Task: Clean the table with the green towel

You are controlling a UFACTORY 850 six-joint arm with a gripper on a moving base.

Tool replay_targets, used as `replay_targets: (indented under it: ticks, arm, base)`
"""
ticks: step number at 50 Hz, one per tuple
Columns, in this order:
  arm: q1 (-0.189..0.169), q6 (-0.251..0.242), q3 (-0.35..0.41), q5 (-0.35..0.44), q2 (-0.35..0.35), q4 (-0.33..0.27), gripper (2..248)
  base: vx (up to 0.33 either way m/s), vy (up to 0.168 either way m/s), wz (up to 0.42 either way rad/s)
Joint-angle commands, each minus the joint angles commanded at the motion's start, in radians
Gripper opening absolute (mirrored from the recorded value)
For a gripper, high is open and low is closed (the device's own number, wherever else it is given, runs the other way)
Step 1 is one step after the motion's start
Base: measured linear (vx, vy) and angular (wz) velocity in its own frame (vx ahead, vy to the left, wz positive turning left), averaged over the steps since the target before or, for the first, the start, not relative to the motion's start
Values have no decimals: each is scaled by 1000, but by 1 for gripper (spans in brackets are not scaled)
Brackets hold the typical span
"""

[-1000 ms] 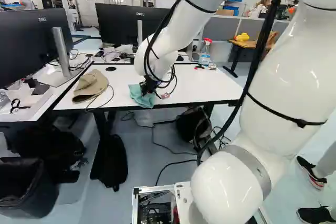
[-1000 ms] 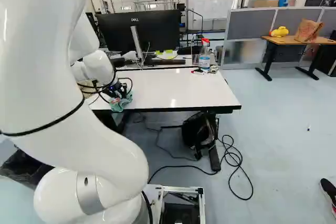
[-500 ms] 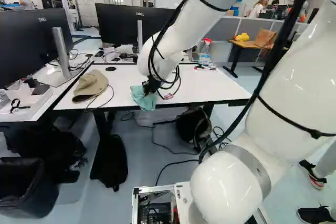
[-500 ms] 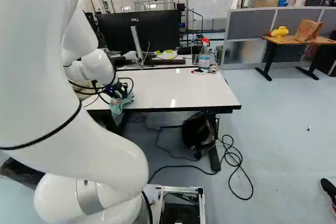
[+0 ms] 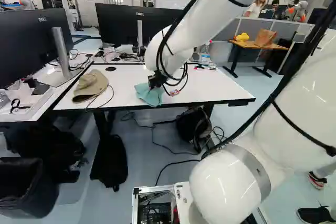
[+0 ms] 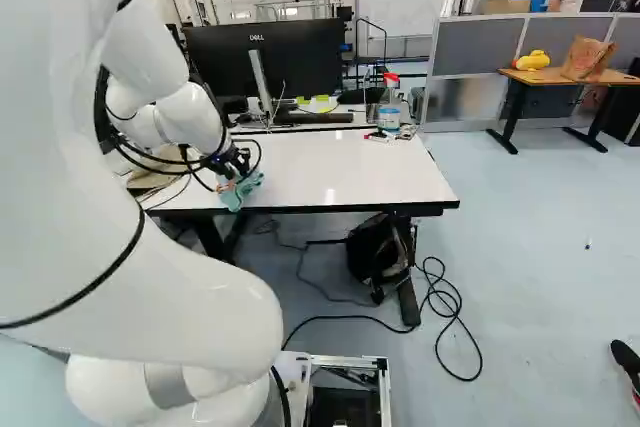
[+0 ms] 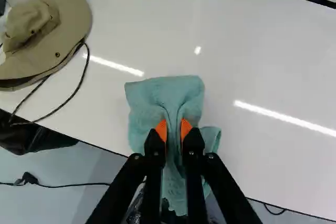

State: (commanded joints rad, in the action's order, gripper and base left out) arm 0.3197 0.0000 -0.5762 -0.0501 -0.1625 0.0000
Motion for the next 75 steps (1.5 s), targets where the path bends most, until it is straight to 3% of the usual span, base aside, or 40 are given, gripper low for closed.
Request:
replay_targets:
  ticks: [46, 68, 75]
  arm:
    - [-192, 0, -35, 0, 36, 0, 50]
    - [-192, 0, -35, 0, 35, 0, 50]
    - [-208, 0, -37, 0, 24, 0, 50]
  base:
    - [0, 0, 0]
    - [0, 0, 0]
    - [0, 0, 0]
